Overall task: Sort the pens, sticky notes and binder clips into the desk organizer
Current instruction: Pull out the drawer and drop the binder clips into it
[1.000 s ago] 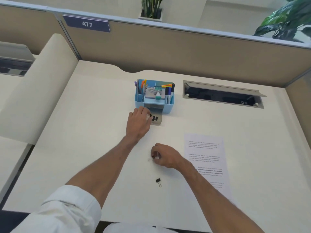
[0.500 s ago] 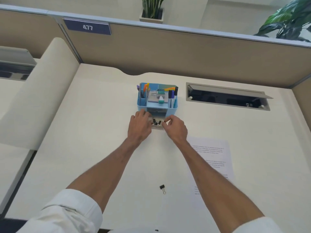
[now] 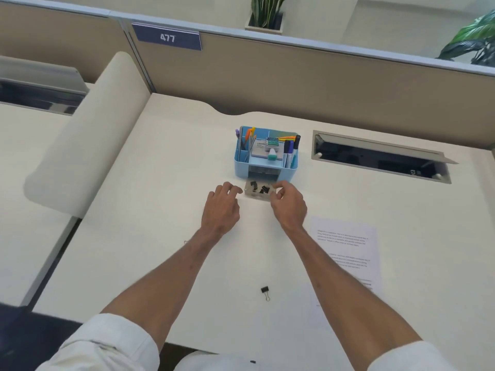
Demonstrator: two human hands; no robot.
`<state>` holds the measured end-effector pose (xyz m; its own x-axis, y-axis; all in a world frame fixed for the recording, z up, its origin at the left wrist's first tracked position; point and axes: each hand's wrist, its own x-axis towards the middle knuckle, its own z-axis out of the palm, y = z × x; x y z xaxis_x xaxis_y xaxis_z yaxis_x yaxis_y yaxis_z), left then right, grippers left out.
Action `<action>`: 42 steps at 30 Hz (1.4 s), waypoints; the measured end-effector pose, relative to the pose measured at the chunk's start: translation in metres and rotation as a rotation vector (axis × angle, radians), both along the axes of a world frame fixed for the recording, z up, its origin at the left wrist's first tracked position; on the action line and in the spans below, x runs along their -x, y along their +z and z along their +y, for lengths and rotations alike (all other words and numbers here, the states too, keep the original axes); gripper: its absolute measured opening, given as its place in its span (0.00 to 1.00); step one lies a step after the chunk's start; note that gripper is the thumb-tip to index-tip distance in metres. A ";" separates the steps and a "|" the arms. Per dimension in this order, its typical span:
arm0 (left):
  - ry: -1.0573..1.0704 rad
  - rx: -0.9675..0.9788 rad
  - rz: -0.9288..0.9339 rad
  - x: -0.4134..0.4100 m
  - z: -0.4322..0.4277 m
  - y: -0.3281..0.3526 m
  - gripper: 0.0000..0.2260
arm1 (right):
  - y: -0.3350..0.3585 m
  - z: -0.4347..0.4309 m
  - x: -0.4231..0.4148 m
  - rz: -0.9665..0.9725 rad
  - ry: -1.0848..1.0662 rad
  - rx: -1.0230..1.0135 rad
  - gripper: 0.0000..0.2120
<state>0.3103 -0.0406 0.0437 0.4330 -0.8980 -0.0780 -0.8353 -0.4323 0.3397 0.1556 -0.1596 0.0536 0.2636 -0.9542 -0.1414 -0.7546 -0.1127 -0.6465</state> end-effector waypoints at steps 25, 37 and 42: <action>0.417 -0.087 0.000 0.076 0.145 -0.010 0.19 | -0.020 0.119 0.097 0.582 1.084 0.011 0.13; 0.734 -0.067 0.043 0.066 0.182 -0.012 0.15 | -0.015 0.111 0.084 0.416 0.952 -0.054 0.08; 0.741 -0.034 0.086 0.057 0.179 -0.015 0.12 | -0.012 0.100 0.070 0.299 0.829 -0.103 0.06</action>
